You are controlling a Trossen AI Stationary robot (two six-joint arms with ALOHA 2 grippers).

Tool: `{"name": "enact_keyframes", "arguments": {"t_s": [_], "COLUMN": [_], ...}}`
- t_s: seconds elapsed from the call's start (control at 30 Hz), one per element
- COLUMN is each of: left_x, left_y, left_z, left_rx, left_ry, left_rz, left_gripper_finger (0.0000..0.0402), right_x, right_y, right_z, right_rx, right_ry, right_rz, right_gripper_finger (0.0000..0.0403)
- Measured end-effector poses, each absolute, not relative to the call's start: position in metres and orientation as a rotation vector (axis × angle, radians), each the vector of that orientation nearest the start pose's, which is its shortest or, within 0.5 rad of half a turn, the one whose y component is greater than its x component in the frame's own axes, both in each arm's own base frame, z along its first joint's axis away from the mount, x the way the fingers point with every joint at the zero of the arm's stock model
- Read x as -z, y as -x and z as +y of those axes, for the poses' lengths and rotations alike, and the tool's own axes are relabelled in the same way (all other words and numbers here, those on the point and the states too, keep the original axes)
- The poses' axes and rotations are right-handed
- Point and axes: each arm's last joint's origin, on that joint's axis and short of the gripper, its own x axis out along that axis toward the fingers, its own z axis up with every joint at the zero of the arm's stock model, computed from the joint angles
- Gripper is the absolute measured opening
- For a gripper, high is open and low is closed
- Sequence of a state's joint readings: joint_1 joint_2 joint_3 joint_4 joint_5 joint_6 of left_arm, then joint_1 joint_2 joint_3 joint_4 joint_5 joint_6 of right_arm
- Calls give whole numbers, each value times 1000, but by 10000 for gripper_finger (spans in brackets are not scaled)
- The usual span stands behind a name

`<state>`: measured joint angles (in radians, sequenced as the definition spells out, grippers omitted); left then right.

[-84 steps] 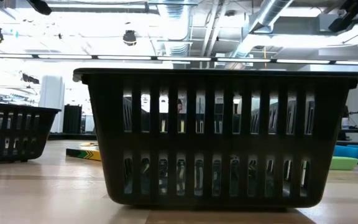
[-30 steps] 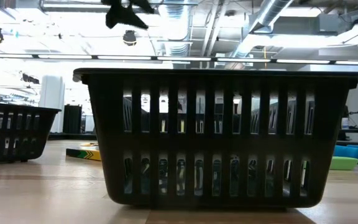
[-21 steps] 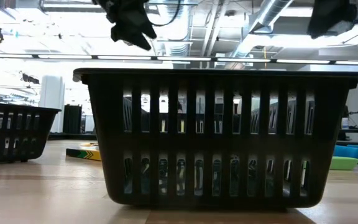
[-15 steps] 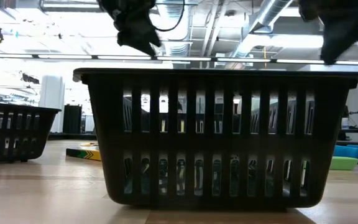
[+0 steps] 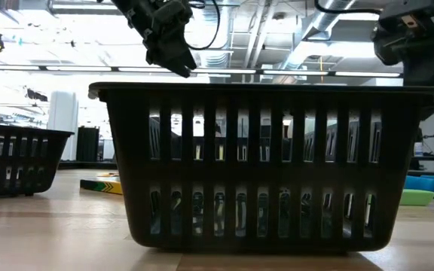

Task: Pick & Place School Supplies
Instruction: Put the blue puncher into the right black bin

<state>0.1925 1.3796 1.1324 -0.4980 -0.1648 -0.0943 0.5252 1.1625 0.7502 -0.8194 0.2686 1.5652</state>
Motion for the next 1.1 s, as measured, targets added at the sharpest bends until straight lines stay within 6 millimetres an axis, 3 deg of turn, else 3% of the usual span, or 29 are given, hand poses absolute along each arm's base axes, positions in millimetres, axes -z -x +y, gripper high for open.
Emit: {"name": "enact_keyframes", "arguments": {"t_s": [0.37, 0.77, 1.1], "left_x": [-296, -296, -296], "left_y": [-284, -284, -284], "left_z": [74, 74, 74], "left_rx": [-375, -363, -365], "left_ry": [119, 101, 103], "left_rz": [727, 730, 729], "left_gripper_finger": [237, 237, 237], "right_x": [-180, -176, -156], "right_y": [-184, -185, -178], "right_z": [104, 101, 98], "right_rx": [860, 941, 961], "right_ry": [-980, -1031, -1073], "right_rz": [1117, 1092, 1073], "right_gripper_finger": [123, 123, 123]}}
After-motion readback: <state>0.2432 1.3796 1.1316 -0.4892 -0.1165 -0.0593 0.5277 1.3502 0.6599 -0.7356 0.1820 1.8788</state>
